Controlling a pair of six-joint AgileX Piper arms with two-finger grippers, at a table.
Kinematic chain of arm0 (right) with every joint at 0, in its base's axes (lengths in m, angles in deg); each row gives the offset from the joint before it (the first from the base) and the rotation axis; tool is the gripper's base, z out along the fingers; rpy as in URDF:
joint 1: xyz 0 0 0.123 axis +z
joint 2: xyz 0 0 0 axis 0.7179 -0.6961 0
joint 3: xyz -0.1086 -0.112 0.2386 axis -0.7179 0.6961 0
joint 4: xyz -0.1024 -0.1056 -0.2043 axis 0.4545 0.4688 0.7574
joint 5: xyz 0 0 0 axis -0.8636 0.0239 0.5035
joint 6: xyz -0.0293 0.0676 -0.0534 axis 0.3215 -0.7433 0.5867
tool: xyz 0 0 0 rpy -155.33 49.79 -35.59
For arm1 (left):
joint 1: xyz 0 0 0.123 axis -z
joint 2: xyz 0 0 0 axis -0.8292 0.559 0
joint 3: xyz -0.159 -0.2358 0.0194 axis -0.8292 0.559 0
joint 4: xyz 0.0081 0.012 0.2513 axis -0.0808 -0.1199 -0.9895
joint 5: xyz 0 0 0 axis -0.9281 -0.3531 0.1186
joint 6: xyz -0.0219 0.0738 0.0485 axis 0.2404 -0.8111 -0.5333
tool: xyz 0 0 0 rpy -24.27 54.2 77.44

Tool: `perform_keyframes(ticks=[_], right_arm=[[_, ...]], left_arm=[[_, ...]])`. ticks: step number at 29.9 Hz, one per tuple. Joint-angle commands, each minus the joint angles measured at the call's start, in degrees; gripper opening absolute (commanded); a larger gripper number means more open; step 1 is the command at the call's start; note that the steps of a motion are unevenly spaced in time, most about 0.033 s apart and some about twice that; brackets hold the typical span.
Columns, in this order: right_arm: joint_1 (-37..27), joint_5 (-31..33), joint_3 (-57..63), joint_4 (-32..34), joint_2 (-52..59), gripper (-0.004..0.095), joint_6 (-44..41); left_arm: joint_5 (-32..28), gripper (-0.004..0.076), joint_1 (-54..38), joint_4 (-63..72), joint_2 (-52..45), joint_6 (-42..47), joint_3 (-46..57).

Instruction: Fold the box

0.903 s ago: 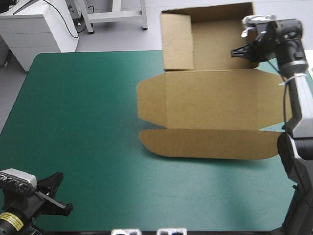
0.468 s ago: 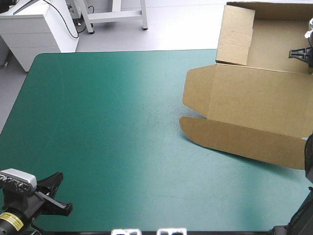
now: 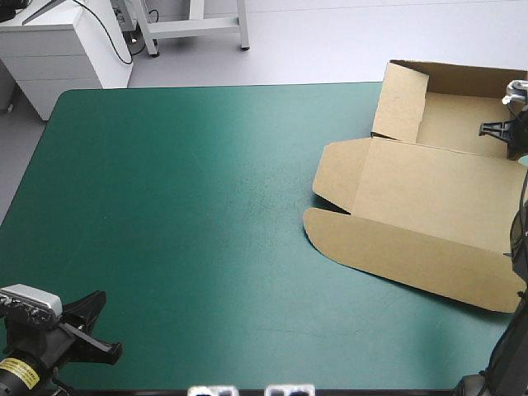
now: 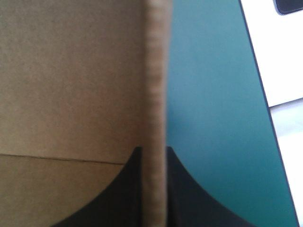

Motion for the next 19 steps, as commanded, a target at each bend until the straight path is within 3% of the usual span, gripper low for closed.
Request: perform_keyframes(ticks=[1, 4, 8, 11, 19], right_arm=[[-0.34, -0.81, -1.37, 0.21, 2.24, 0.0120, 0.33], [-0.43, -0.56, -1.37, 0.81, 1.81, 0.0251, 1.32], [-1.63, -0.42, -1.85, 1.42, 1.81, 0.0561, 1.45], [-2.95, 0.24, -1.85, 1.43, 1.81, 0.0736, 0.36], [-4.46, 0.24, -1.85, -5.22, 9.83, 0.0766, 0.75]], left_arm=[[-3.13, -0.0008, 0.08, -0.22, 0.65, -0.03, -1.45], [-3.12, -0.0008, 0.08, -0.22, 0.65, -0.03, -1.45], [-3.12, -0.0008, 0.08, -0.22, 0.65, -0.03, -1.45], [-3.12, -0.0008, 0.08, -0.22, 0.65, -0.03, -1.45], [-3.12, -0.0008, 0.08, -0.12, 0.65, -0.03, -1.45]])
